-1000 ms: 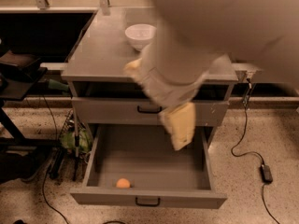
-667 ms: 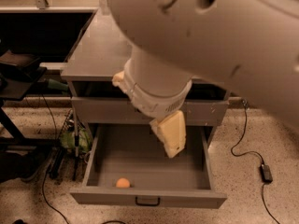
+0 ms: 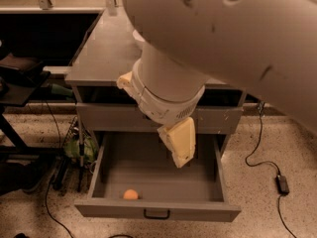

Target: Pick orange from middle drawer and place on counter

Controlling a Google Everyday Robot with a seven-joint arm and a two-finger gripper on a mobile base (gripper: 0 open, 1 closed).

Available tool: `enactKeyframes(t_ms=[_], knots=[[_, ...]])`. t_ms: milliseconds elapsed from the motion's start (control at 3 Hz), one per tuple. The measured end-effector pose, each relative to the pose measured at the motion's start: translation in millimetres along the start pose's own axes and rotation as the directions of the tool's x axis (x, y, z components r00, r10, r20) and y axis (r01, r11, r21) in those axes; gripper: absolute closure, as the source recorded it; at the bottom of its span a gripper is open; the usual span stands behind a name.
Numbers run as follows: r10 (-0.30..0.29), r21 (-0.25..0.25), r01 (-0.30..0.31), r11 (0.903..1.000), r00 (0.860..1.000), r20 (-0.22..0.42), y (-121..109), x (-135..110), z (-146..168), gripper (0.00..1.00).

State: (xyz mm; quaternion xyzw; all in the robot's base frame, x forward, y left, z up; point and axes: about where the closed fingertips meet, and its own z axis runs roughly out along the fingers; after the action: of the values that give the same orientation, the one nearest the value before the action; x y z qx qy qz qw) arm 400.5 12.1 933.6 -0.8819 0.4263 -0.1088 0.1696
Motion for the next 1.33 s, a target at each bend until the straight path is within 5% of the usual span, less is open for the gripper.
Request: enactKeyframes(t_ms=[333, 667, 1000, 1333], knots=[[-0.12, 0.034, 0.118, 0.9924, 0.99, 0.075, -32.1, -15.3, 43.0, 0.0], [-0.255, 0.061, 0.248, 0.9667, 0.949, 0.183, -77.3, -42.5, 126.1, 0.0], [-0.384, 0.059, 0.382, 0.9222, 0.884, 0.267, -101.6, -75.4, 208.5, 0.0], [-0.463, 0.018, 0.486, 0.8737, 0.82, 0.338, -93.1, -106.0, 291.8, 0.0]])
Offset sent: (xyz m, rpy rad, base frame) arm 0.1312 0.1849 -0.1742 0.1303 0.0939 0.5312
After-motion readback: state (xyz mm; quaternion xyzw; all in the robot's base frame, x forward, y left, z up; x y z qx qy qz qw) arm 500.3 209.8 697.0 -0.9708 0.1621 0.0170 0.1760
